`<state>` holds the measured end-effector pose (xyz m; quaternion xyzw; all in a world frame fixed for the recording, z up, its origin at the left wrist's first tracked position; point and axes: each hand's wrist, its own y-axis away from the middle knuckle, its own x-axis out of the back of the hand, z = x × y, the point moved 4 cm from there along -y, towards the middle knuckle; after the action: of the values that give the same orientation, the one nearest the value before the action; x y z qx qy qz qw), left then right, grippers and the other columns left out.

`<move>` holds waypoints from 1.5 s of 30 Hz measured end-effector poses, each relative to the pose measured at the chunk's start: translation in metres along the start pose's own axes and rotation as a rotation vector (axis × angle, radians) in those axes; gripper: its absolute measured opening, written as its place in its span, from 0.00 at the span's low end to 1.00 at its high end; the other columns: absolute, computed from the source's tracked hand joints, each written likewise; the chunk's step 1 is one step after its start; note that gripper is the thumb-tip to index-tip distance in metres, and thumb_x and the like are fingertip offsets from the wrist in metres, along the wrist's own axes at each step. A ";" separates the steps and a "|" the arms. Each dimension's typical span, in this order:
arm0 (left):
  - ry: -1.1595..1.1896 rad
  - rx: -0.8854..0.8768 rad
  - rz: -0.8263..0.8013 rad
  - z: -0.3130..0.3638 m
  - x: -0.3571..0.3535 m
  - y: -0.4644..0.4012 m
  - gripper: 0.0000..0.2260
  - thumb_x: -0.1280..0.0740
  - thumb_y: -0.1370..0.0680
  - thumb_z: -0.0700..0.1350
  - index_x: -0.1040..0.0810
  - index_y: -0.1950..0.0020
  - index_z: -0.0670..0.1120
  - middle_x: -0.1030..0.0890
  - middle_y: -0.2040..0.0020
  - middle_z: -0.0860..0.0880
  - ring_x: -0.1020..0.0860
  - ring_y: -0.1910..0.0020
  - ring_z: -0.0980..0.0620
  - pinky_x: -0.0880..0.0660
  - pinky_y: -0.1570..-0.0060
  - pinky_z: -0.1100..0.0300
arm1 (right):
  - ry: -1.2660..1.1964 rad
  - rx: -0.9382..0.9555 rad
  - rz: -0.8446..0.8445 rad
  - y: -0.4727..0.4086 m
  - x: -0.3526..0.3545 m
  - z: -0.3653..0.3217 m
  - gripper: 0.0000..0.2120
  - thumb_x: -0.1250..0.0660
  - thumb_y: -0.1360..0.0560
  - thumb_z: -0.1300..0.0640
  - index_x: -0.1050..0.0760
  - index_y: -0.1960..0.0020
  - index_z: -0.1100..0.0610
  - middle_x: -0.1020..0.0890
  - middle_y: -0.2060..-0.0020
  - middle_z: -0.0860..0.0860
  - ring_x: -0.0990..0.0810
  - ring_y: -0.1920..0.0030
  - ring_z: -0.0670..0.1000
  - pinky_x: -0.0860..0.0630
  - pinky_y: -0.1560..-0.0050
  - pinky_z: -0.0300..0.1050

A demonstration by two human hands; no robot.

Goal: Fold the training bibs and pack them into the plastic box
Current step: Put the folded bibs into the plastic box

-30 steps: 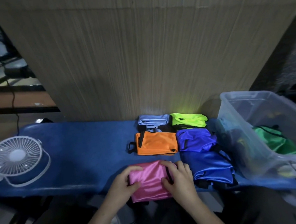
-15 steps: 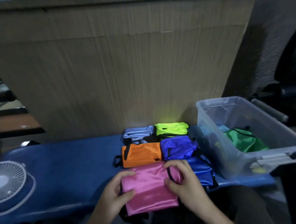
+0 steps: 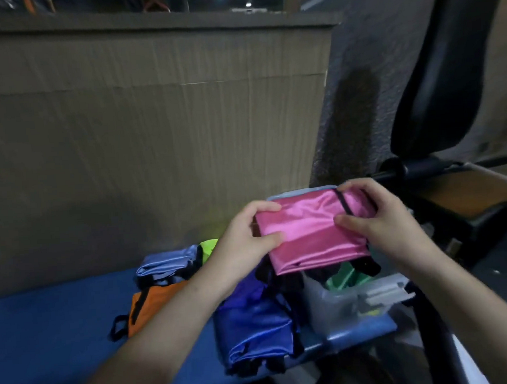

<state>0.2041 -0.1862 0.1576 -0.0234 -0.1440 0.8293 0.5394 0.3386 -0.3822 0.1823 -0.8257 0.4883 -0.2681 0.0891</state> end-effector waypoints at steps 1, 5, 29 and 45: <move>-0.001 0.008 -0.006 -0.002 -0.007 -0.016 0.19 0.26 0.28 0.33 0.21 0.42 0.50 0.17 0.43 0.45 0.19 0.47 0.50 0.23 0.40 0.49 | 0.019 0.009 0.014 -0.013 0.007 0.005 0.21 0.23 0.32 0.68 0.23 0.45 0.49 0.18 0.50 0.43 0.21 0.50 0.40 0.28 0.47 0.31; -0.022 0.050 -0.007 -0.019 -0.022 -0.074 0.19 0.27 0.27 0.31 0.21 0.44 0.52 0.18 0.43 0.44 0.19 0.47 0.48 0.22 0.42 0.50 | 0.071 0.016 0.037 -0.060 0.022 0.032 0.21 0.22 0.33 0.66 0.23 0.46 0.50 0.18 0.49 0.47 0.21 0.49 0.43 0.26 0.46 0.37; -0.403 0.010 0.028 -0.051 0.053 0.017 0.17 0.27 0.24 0.42 0.24 0.40 0.58 0.24 0.40 0.57 0.24 0.45 0.60 0.31 0.50 0.68 | 0.125 0.008 -0.276 0.000 -0.075 -0.003 0.22 0.23 0.29 0.59 0.26 0.43 0.40 0.22 0.46 0.47 0.19 0.52 0.49 0.21 0.51 0.43; -0.438 0.322 0.363 -0.141 0.235 0.145 0.15 0.30 0.23 0.37 0.23 0.49 0.59 0.19 0.49 0.54 0.20 0.56 0.59 0.25 0.53 0.68 | 0.107 -0.100 -0.553 0.059 -0.290 0.018 0.18 0.27 0.29 0.60 0.25 0.49 0.38 0.24 0.51 0.54 0.23 0.64 0.49 0.25 0.58 0.40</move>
<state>0.0050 0.0017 0.0115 0.2158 -0.1171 0.9094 0.3358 0.1931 -0.1668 0.0397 -0.9155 0.2610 -0.3012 -0.0542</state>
